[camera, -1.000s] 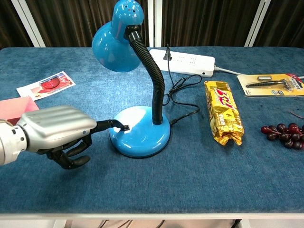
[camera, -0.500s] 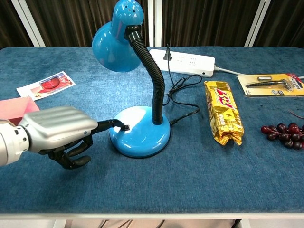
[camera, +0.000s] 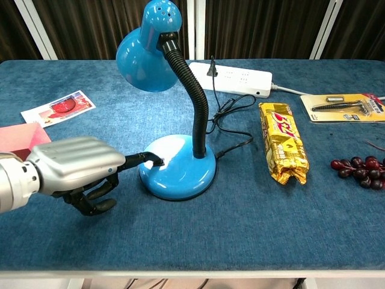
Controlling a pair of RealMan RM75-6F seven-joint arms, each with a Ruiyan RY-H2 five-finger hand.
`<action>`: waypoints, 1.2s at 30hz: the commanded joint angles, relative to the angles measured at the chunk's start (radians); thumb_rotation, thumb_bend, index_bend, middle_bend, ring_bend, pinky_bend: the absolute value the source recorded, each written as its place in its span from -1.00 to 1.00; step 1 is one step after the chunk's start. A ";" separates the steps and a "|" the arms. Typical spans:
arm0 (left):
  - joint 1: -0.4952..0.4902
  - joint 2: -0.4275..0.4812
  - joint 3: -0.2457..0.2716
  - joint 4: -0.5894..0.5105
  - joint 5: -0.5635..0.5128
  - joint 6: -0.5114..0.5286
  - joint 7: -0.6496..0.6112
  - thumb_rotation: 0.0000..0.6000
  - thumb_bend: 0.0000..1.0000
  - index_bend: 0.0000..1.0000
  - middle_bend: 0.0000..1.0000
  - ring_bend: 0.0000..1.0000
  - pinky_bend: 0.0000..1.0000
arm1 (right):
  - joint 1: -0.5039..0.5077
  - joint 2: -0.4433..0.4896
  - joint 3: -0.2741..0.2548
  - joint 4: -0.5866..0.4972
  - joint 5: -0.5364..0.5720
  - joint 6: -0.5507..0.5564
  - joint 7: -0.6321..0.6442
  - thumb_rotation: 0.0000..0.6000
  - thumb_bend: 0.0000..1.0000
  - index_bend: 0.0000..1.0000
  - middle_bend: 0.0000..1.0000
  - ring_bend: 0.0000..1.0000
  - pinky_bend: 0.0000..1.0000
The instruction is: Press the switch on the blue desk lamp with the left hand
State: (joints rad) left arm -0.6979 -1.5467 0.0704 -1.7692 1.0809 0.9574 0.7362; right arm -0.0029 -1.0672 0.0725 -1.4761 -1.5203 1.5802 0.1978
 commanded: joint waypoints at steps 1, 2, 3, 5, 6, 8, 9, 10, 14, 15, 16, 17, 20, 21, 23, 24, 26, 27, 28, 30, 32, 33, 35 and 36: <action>-0.002 -0.001 0.002 0.000 -0.002 0.000 0.003 1.00 -0.12 -1.00 0.56 0.46 0.60 | 0.000 0.000 0.000 0.001 0.001 -0.001 0.001 1.00 -0.60 -1.00 -1.00 -1.00 -1.00; -0.003 -0.001 0.003 0.000 -0.004 0.000 0.005 1.00 -0.12 -1.00 0.56 0.46 0.60 | 0.000 -0.001 0.000 0.001 0.002 -0.002 0.002 1.00 -0.60 -1.00 -1.00 -1.00 -1.00; -0.004 -0.002 0.003 0.000 -0.006 0.000 0.007 1.00 -0.12 -1.00 0.56 0.46 0.60 | 0.000 0.000 0.000 0.001 0.002 -0.003 0.003 1.00 -0.60 -1.00 -1.00 -1.00 -1.00; -0.007 -0.004 0.004 0.002 -0.010 0.000 0.011 1.00 -0.13 -1.00 0.56 0.46 0.60 | -0.001 0.000 0.000 0.001 0.003 -0.003 0.004 1.00 -0.60 -1.00 -1.00 -1.00 -1.00; -0.007 -0.005 0.005 0.002 -0.011 0.001 0.013 1.00 -0.12 -1.00 0.56 0.46 0.60 | -0.001 0.000 0.000 0.001 0.003 -0.003 0.005 1.00 -0.60 -1.00 -1.00 -1.00 -1.00; -0.009 -0.007 0.006 0.004 -0.014 0.002 0.016 1.00 -0.12 -1.00 0.56 0.46 0.60 | -0.001 0.000 0.000 0.002 0.004 -0.003 0.006 1.00 -0.60 -1.00 -1.00 -1.00 -1.00; -0.010 -0.008 0.006 0.004 -0.015 0.002 0.018 1.00 -0.12 -1.00 0.56 0.46 0.61 | -0.002 0.000 0.001 0.002 0.005 -0.003 0.007 1.00 -0.60 -1.00 -1.00 -1.00 -1.00; -0.011 -0.009 0.007 0.005 -0.016 0.003 0.020 1.00 -0.12 -1.00 0.56 0.46 0.61 | -0.002 0.000 0.001 0.002 0.005 -0.003 0.007 1.00 -0.60 -1.00 -1.00 -1.00 -1.00; -0.014 -0.012 0.007 0.008 -0.021 0.005 0.022 1.00 -0.12 -1.00 0.56 0.46 0.60 | -0.002 0.001 0.001 0.003 0.006 -0.004 0.010 1.00 -0.60 -1.00 -1.00 -1.00 -1.00; -0.015 -0.012 0.007 0.008 -0.021 0.006 0.023 1.00 -0.12 -1.00 0.56 0.46 0.60 | -0.002 0.001 0.001 0.004 0.006 -0.004 0.010 1.00 -0.60 -1.00 -1.00 -1.00 -1.00; -0.015 -0.012 0.007 0.007 -0.020 0.009 0.024 1.00 -0.12 -1.00 0.56 0.46 0.60 | -0.002 0.001 0.001 0.004 0.006 -0.004 0.011 1.00 -0.60 -1.00 -1.00 -1.00 -1.00; -0.014 -0.012 0.007 0.006 -0.019 0.012 0.024 1.00 -0.12 -1.00 0.56 0.46 0.60 | -0.002 0.001 0.002 0.004 0.006 -0.004 0.011 1.00 -0.60 -1.00 -1.00 -1.00 -1.00; -0.010 -0.012 0.009 0.002 -0.003 0.033 0.028 1.00 -0.12 -1.00 0.56 0.46 0.61 | -0.001 0.000 0.001 0.004 0.005 -0.005 0.011 1.00 -0.60 -1.00 -1.00 -1.00 -1.00; -0.007 -0.012 0.009 0.000 0.006 0.043 0.028 1.00 -0.12 -1.00 0.56 0.46 0.61 | -0.001 0.000 0.001 0.004 0.003 -0.005 0.012 1.00 -0.60 -1.00 -1.00 -1.00 -1.00; 0.004 -0.012 0.010 -0.005 0.027 0.072 0.031 1.00 -0.12 -1.00 0.56 0.46 0.61 | 0.000 -0.003 0.001 0.005 -0.002 -0.002 0.010 1.00 -0.60 -1.00 -1.00 -1.00 -1.00; 0.009 -0.010 0.010 -0.009 0.036 0.085 0.032 1.00 -0.12 -1.00 0.56 0.46 0.61 | 0.000 -0.003 0.001 0.004 -0.004 -0.001 0.009 1.00 -0.60 -1.00 -1.00 -1.00 -1.00; 0.022 0.003 0.012 -0.026 0.051 0.117 0.036 1.00 -0.12 -1.00 0.56 0.46 0.61 | -0.001 -0.003 0.000 0.001 -0.007 0.002 0.006 1.00 -0.59 -1.00 -1.00 -1.00 -1.00; 0.029 0.013 0.013 -0.037 0.056 0.133 0.038 1.00 -0.12 -1.00 0.56 0.46 0.61 | -0.001 -0.003 0.000 -0.001 -0.008 0.003 0.004 1.00 -0.59 -1.00 -1.00 -1.00 -1.00; 0.038 0.024 0.016 -0.049 0.064 0.151 0.039 1.00 -0.12 -1.00 0.56 0.46 0.61 | -0.001 -0.002 0.000 -0.003 -0.009 0.004 0.002 1.00 -0.59 -1.00 -1.00 -1.00 -1.00; 0.067 0.058 0.029 -0.079 0.089 0.199 0.031 1.00 -0.13 -1.00 0.56 0.46 0.61 | -0.002 0.001 0.000 -0.010 -0.009 0.007 0.000 1.00 -0.59 -1.00 -1.00 -1.00 -1.00; 0.105 0.106 0.048 -0.110 0.131 0.259 0.005 1.00 -0.14 -0.99 0.56 0.46 0.61 | -0.004 0.004 0.000 -0.016 -0.012 0.011 -0.005 1.00 -0.59 -1.00 -1.00 -1.00 -1.00; 0.125 0.128 0.056 -0.120 0.158 0.293 -0.012 1.00 -0.15 -0.97 0.56 0.46 0.61 | -0.004 0.005 -0.001 -0.018 -0.013 0.012 -0.007 1.00 -0.59 -1.00 -1.00 -1.00 -1.00; 0.179 0.175 0.068 -0.120 0.257 0.400 -0.069 1.00 -0.17 -0.87 0.55 0.46 0.61 | -0.005 0.006 -0.002 -0.024 -0.018 0.016 -0.014 1.00 -0.59 -1.00 -1.00 -1.00 -1.00; 0.205 0.189 0.070 -0.102 0.318 0.461 -0.107 1.00 -0.17 -0.75 0.54 0.46 0.60 | -0.005 0.006 -0.003 -0.026 -0.020 0.016 -0.017 1.00 -0.59 -1.00 -1.00 -1.00 -1.00</action>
State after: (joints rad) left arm -0.5719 -1.4254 0.1174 -1.8682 1.2631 1.2786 0.7147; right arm -0.0077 -1.0614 0.0703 -1.5012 -1.5389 1.5958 0.1820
